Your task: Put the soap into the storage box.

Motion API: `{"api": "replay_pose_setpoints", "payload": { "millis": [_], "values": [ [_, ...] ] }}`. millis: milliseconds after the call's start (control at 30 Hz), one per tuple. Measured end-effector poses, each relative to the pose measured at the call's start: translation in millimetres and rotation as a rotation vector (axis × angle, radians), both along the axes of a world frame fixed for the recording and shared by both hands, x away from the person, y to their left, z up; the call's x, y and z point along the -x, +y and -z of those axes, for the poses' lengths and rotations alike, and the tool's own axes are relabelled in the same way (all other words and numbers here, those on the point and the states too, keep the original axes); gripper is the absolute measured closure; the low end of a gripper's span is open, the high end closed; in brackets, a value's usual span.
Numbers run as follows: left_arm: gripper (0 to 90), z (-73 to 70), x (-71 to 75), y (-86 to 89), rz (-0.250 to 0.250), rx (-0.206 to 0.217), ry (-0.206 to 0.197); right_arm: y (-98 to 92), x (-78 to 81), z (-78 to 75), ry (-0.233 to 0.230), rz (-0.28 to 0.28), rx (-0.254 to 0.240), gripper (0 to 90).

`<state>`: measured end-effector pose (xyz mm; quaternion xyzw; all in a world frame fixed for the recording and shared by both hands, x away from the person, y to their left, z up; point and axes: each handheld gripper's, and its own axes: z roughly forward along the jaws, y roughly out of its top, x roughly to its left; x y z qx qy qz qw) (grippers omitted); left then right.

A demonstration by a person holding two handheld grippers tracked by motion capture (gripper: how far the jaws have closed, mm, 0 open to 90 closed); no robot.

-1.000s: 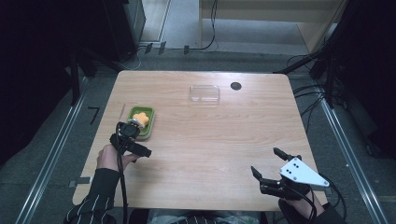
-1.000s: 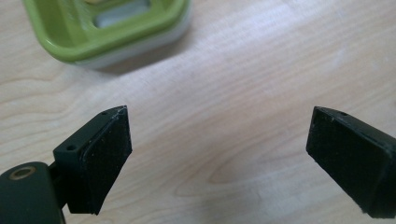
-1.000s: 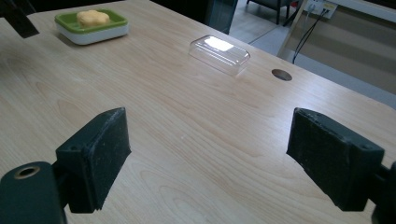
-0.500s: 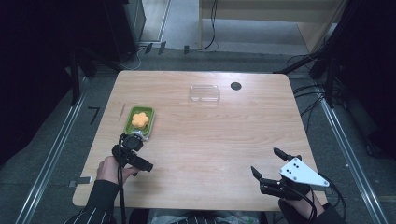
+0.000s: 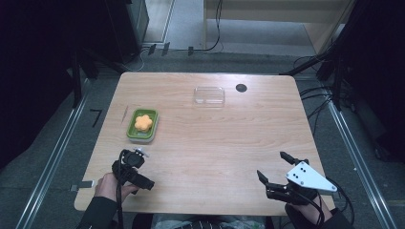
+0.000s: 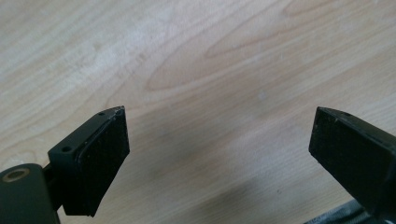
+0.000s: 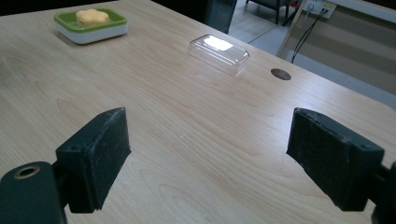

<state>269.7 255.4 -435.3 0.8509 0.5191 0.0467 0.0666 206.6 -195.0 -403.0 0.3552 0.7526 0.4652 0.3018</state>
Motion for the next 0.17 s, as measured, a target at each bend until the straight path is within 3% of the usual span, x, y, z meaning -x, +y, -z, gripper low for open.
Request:
{"api": "replay_pose_setpoints", "payload": {
  "millis": [167],
  "values": [
    [5.3, -5.3, -2.4, 2.4, 0.006, 0.001, -0.038, 0.0, -0.5, 0.2, 0.001, -0.001, 0.000, 13.4]
  ]
}}
